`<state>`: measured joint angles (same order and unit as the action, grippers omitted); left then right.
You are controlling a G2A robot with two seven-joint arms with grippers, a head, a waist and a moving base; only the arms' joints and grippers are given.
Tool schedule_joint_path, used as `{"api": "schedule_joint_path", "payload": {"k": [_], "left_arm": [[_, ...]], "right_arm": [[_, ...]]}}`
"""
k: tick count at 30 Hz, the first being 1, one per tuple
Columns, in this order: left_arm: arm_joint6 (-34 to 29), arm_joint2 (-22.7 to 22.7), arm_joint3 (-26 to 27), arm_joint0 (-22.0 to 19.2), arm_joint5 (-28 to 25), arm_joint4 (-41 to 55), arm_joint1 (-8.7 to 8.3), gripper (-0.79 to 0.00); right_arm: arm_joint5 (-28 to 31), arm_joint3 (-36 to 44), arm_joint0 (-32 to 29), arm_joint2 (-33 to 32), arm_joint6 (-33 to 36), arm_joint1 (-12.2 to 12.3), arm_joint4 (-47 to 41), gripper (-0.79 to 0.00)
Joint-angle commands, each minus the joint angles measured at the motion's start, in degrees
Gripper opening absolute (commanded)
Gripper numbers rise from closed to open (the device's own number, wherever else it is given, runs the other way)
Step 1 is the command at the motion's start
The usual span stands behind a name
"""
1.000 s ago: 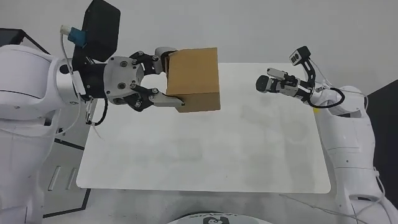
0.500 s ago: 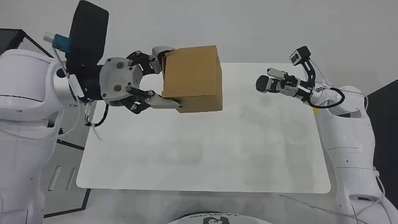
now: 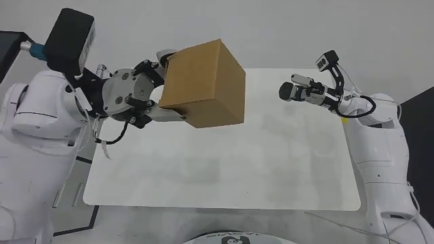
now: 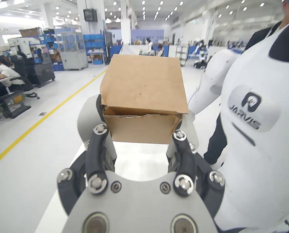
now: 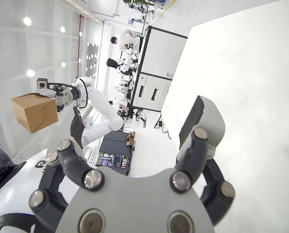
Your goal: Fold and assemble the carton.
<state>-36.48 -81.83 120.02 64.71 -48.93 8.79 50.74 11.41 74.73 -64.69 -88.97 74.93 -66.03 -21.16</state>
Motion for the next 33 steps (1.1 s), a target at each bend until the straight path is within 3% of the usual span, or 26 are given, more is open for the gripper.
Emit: {"api": "schedule_joint_path", "payload": {"k": [1, 6, 16, 23, 33], "left_arm": [[2.6, 1.4, 0.6, 1.7, -2.8, 3.1, 0.24, -0.785], [3.4, 4.7, 1.6, 4.2, -9.1, 6.8, 0.52, -0.785], [6.2, 6.4, 1.1, 6.2, -9.1, 9.0, 1.19, -0.785], [5.4, 5.2, 0.1, 8.5, -4.2, 5.2, 1.22, -0.785], [-1.6, 0.6, 2.5, 9.9, 6.2, -4.8, 0.48, -0.785]], "right_arm": [[0.0, 0.0, 0.0, 0.0, 0.0, 0.0, 0.0, 0.0], [0.0, 0.0, 0.0, 0.0, 0.0, 0.0, 0.0, 0.0], [0.0, 0.0, 0.0, 0.0, 0.0, 0.0, 0.0, 0.0], [0.0, 0.0, 0.0, 0.0, 0.0, 0.0, 0.0, 0.0], [0.0, 0.0, 0.0, 0.0, 0.0, 0.0, 0.0, 0.0]]}}
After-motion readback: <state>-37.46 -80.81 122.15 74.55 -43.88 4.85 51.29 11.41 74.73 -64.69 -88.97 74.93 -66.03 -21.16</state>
